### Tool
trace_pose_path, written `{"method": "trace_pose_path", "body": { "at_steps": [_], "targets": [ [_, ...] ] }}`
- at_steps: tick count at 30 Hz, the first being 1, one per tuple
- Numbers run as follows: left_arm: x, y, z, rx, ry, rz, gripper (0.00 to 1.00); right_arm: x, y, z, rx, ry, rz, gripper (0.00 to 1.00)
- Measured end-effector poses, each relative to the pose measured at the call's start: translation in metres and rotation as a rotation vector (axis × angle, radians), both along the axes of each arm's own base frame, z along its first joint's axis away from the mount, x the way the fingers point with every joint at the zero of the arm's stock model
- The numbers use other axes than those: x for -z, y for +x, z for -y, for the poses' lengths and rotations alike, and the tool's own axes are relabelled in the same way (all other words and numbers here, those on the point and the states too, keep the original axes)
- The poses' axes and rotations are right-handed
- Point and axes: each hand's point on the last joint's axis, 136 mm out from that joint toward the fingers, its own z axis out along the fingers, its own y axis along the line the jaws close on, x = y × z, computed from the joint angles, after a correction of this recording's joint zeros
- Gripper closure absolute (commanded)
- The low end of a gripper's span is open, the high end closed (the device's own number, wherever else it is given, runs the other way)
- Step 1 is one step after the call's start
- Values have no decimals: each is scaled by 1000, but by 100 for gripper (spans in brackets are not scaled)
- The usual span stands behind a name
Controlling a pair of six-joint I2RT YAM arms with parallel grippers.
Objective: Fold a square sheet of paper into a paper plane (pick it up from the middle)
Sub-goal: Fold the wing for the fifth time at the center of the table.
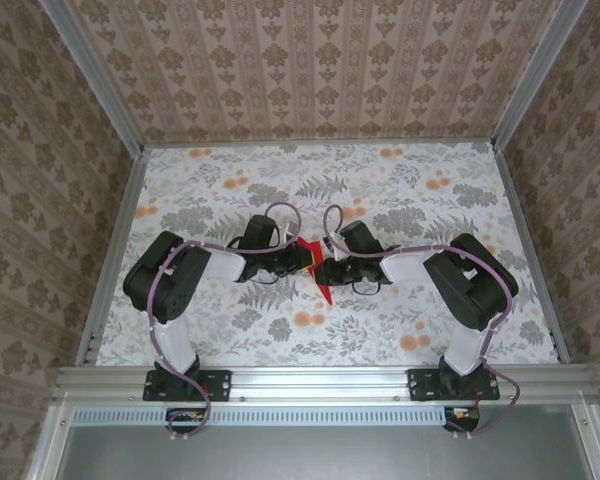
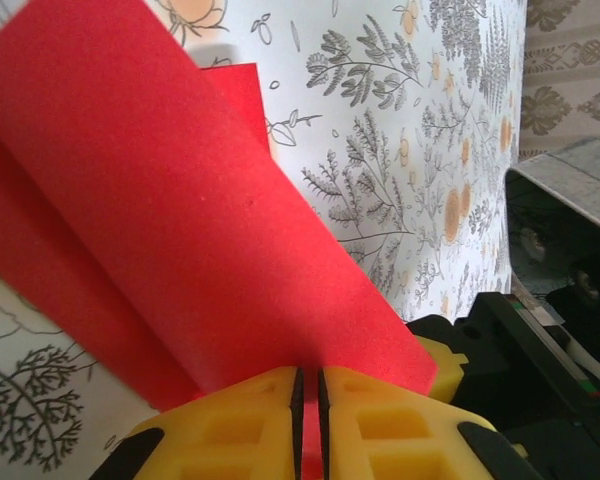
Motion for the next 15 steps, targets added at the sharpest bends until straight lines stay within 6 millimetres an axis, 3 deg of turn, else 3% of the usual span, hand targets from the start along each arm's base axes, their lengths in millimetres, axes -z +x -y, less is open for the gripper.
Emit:
{"method": "trace_pose_path", "body": {
  "at_steps": [15],
  "targets": [
    [14,1,-6,-27,50,-33,85,-6,-11,6,-3,-21,-42,72]
  ]
}}
